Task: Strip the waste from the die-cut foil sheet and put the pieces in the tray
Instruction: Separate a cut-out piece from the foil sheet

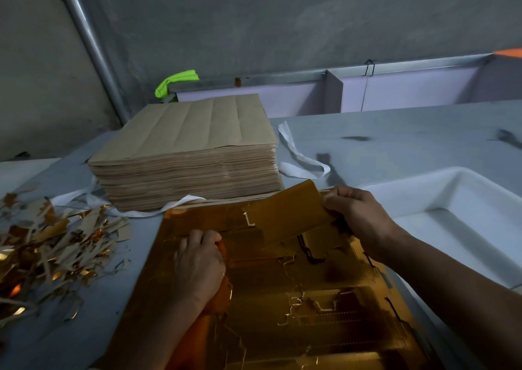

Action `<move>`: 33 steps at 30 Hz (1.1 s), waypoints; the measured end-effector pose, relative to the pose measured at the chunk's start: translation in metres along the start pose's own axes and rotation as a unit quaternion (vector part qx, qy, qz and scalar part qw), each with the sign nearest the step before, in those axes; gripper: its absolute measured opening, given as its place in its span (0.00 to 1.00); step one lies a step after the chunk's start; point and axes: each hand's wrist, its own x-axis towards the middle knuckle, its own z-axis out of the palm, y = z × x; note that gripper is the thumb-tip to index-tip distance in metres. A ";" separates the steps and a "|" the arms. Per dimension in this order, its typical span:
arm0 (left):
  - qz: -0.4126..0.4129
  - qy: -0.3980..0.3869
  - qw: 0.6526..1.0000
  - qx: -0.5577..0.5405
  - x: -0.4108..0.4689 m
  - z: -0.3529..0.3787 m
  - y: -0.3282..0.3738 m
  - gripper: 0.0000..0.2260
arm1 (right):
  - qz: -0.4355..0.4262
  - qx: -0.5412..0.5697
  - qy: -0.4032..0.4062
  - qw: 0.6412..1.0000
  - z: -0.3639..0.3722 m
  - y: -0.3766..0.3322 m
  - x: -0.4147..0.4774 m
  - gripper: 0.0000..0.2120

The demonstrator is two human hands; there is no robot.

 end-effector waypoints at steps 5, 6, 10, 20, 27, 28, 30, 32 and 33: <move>-0.027 -0.067 0.997 -0.014 0.010 -0.014 0.003 0.14 | 0.002 0.003 -0.015 1.000 0.001 -0.002 -0.001 0.14; -0.029 -0.082 0.996 -0.011 0.013 -0.018 0.005 0.14 | 0.002 0.001 -0.018 1.000 0.001 -0.002 -0.002 0.14; -0.009 -0.056 0.996 -0.062 0.019 -0.036 0.017 0.12 | 0.003 -0.004 -0.027 1.000 0.002 -0.002 -0.002 0.13; -0.207 -0.133 0.777 -0.579 0.020 -0.040 0.067 0.08 | 0.008 0.000 -0.028 1.000 0.004 -0.003 -0.002 0.10; -0.249 -0.113 0.741 -0.613 0.017 -0.018 0.072 0.04 | 0.009 -0.053 -0.021 0.998 0.003 -0.002 -0.002 0.12; -0.257 -0.112 0.736 -0.616 0.016 -0.015 0.072 0.04 | 0.010 -0.060 -0.023 0.998 0.003 -0.001 -0.002 0.12; -0.269 -0.106 0.728 -0.621 0.015 -0.011 0.072 0.04 | 0.013 -0.073 -0.027 0.997 0.005 0.000 -0.002 0.12; -0.278 -0.100 0.724 -0.623 0.016 -0.008 0.072 0.04 | 0.015 -0.080 -0.029 0.996 0.006 0.000 -0.002 0.13; -0.281 -0.099 0.723 -0.624 0.016 -0.007 0.072 0.05 | 0.014 -0.081 -0.029 0.996 0.006 0.001 -0.002 0.13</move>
